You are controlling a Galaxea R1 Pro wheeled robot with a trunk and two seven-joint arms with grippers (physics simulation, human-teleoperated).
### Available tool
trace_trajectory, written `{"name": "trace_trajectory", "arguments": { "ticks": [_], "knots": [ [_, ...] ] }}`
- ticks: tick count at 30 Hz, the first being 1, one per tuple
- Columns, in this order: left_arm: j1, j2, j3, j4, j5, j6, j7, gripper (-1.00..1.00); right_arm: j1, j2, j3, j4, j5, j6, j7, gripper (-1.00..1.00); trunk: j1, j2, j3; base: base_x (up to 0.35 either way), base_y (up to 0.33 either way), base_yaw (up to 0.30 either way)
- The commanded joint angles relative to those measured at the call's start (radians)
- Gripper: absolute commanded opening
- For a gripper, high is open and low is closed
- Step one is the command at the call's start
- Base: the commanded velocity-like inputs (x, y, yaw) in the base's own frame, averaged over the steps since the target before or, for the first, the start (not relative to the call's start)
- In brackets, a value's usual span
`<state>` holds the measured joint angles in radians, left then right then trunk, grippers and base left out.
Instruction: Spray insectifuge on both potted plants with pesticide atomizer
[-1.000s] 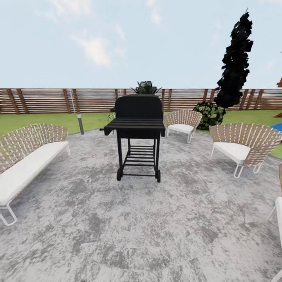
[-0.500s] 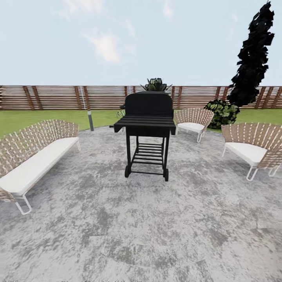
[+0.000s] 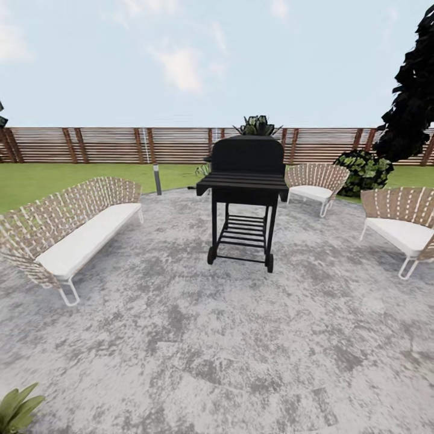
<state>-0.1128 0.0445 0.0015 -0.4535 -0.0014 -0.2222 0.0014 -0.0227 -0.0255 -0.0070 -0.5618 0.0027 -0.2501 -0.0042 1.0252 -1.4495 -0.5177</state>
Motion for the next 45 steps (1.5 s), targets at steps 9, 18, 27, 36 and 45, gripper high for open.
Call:
{"name": "trace_trajectory", "arguments": {
  "ticks": [9,18,27,36,45],
  "knots": [
    [-0.001,0.001,0.002,0.001,-0.001,-0.003,0.001,1.00,0.000,0.001,-0.001,0.000,0.000,-0.003,0.000,1.00,0.000,-0.001,-0.013,-0.013,0.009,0.164],
    [-0.001,0.003,0.026,0.002,-0.002,-0.003,0.002,1.00,0.000,0.000,-0.001,-0.005,0.000,-0.003,-0.002,1.00,0.000,-0.001,-0.022,0.000,0.000,0.215],
    [-0.001,0.002,0.031,0.004,0.000,-0.003,0.002,1.00,0.000,0.000,-0.001,-0.003,0.000,-0.003,-0.001,1.00,0.000,-0.001,-0.030,0.000,0.000,0.235],
    [-0.001,0.002,0.031,0.004,0.003,-0.003,0.002,1.00,0.000,0.001,0.000,-0.002,0.000,-0.003,-0.002,1.00,0.000,-0.001,-0.039,0.000,0.000,0.235],
    [-0.002,0.002,0.038,0.004,0.002,-0.003,0.002,1.00,0.000,0.001,-0.001,-0.001,0.000,-0.003,-0.002,1.00,0.000,-0.001,-0.047,0.000,0.000,0.235]
  ]
}}
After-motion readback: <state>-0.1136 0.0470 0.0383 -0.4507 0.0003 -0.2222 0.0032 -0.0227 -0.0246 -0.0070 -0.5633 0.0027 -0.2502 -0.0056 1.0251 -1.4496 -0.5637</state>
